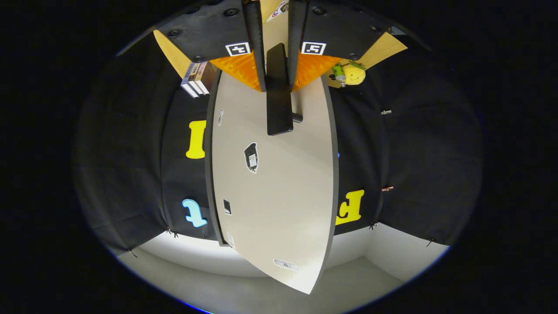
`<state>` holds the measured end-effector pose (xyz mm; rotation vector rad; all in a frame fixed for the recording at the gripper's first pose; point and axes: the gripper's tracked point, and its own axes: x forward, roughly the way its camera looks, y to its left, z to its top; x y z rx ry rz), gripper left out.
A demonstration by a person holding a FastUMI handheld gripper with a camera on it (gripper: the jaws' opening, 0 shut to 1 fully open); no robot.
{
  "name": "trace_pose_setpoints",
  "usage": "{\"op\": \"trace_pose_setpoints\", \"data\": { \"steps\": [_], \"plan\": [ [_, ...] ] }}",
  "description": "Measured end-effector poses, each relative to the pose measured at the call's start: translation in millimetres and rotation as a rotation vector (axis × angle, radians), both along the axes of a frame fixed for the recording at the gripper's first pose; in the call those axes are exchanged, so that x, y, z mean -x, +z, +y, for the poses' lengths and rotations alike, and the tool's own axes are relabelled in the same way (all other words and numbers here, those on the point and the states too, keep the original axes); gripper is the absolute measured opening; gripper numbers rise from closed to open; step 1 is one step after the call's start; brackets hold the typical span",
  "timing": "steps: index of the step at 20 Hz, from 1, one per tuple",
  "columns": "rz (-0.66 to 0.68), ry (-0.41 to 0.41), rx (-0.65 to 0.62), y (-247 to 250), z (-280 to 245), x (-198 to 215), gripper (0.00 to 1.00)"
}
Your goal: Open the shoe cabinet door, grab the shoes and put them into the shoe cabinet, then close the shoe cabinet door.
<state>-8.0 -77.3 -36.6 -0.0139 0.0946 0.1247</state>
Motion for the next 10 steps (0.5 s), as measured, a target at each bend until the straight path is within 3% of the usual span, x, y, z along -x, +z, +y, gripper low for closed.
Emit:
{"op": "trace_pose_setpoints", "data": {
  "steps": [10],
  "plan": [
    [0.024,-0.118,0.000,-11,-51,9,0.27]
  ]
}}
